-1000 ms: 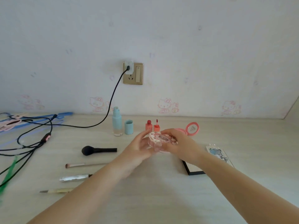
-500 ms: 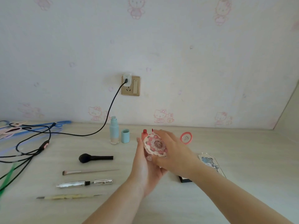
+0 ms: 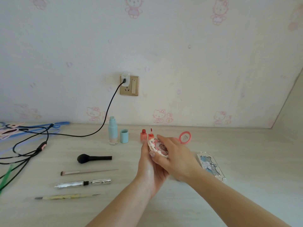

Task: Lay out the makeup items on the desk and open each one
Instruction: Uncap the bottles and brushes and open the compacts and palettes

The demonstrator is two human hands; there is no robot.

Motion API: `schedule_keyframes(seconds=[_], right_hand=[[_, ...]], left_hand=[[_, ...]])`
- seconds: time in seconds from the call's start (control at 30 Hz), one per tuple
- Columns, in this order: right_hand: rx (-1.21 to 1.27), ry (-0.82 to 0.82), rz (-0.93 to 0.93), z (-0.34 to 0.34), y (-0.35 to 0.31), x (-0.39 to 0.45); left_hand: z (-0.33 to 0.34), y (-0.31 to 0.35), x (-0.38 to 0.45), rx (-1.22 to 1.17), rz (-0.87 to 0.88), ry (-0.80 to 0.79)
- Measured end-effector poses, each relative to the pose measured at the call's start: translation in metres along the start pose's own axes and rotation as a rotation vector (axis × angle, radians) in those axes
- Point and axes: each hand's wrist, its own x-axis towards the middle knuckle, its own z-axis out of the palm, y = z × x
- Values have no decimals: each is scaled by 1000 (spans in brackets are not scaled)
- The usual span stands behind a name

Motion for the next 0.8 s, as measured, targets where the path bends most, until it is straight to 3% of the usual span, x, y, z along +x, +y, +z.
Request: schedule_keyframes(seconds=[0.17, 0.33, 0.43, 0.6, 0.8], right_hand=[[294, -35, 169, -17, 3, 3], [838, -16, 661, -37, 31, 16], [1057, 13, 751, -45, 51, 14], [1154, 156, 833, -57, 87, 6], [1124, 322, 890, -86, 138, 0]], left_hand=[[-8, -1, -6, 29, -97, 60], [-12, 1, -5, -39, -271, 86], [-6, 1, 1, -16, -332, 100], [13, -8, 19, 27, -338, 80], [42, -32, 53, 254, -218, 129]])
